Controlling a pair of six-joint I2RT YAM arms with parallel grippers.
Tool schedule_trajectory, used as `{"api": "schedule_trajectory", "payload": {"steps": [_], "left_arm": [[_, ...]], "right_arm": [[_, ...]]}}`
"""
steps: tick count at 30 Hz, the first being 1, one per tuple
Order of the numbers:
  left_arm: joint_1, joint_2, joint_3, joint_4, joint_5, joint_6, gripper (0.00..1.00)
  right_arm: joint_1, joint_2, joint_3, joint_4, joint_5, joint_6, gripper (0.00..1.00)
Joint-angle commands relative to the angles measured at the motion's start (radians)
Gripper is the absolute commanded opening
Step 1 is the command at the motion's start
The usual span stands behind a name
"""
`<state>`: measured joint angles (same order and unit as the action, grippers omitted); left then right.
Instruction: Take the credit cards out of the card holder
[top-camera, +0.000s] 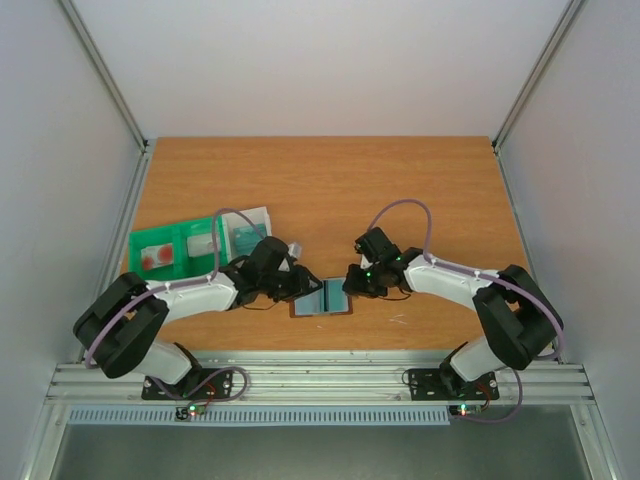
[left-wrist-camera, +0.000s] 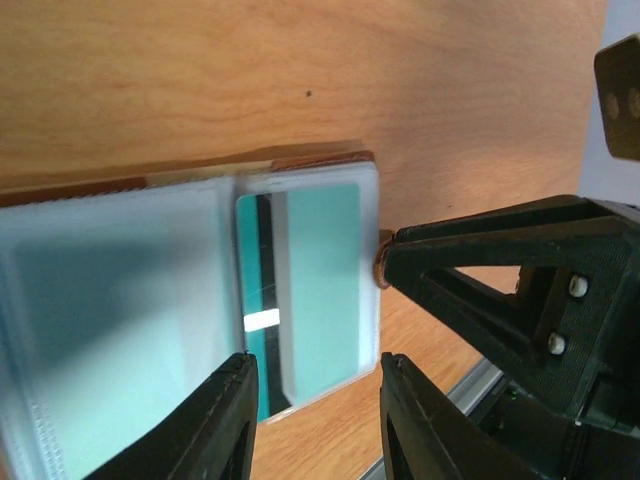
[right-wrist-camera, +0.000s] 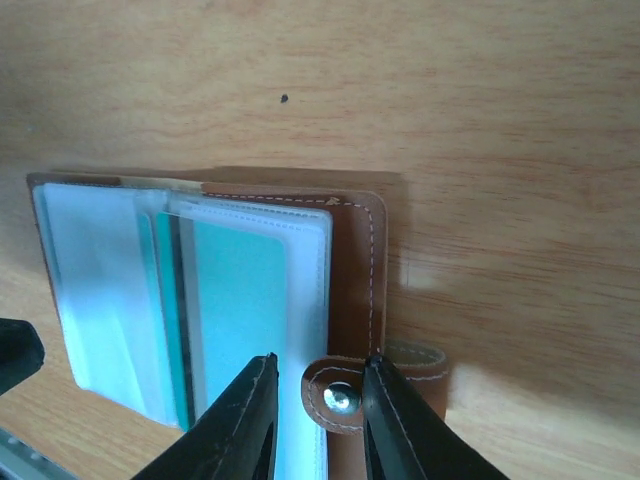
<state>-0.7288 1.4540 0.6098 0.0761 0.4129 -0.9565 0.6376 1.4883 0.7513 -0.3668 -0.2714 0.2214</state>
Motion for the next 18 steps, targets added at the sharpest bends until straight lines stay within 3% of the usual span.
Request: {"api": "schedule_trajectory", "payload": {"steps": [1, 8, 18], "left_arm": [[0.0, -0.024, -0.037, -0.01, -0.034, 0.011, 0.36], [0.0, 0.001, -0.057, 0.033, -0.015, -0.014, 0.35], [0.0, 0.083, -0.058, 0.129, 0.001, -0.055, 0.26]], "right_arm": [[0.0, 0.051, 0.007, 0.049, -0.053, -0.029, 0.23], [0.009, 0.099, -0.027, 0.08, -0.047, -0.026, 0.15], [0.011, 0.096, -0.05, 0.1, -0.047, -0.022, 0.13]]}}
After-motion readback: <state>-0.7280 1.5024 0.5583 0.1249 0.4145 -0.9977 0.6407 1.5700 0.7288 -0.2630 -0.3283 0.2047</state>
